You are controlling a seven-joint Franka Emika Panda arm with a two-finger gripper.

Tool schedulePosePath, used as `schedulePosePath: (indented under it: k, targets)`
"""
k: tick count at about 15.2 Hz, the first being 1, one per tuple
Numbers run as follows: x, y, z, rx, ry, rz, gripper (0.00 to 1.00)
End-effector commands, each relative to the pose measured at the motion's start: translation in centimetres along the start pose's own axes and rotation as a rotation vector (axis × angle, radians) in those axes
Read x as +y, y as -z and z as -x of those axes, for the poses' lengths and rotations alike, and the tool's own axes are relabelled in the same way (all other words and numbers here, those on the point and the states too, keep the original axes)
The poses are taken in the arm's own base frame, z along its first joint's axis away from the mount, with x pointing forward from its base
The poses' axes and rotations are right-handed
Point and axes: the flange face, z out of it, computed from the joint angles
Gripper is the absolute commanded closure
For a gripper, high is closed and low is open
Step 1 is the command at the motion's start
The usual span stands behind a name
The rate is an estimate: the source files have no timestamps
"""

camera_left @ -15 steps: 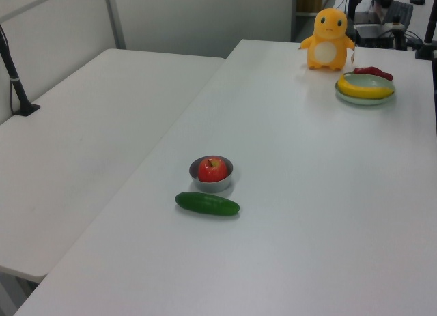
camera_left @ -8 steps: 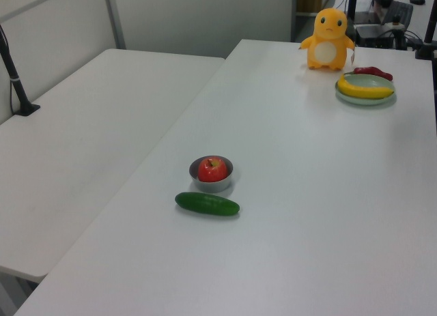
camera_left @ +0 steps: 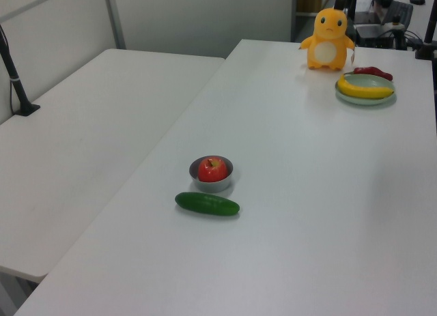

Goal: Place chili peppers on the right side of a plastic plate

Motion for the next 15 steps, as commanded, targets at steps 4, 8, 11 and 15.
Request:
schedulePosePath:
  k: [4, 8, 11, 15]
  targets:
    - [-3.6, -6.6, -2.1, 0.001, 0.067, 0.08, 0.0]
    - [-3.1, -7.5, -2.8, 0.008, 0.118, 0.083, 0.0]
    - [-2.7, -7.4, -3.0, 0.012, 0.111, 0.084, 0.0]
    - [-2.6, -7.2, -2.9, 0.014, 0.109, 0.085, 0.0]
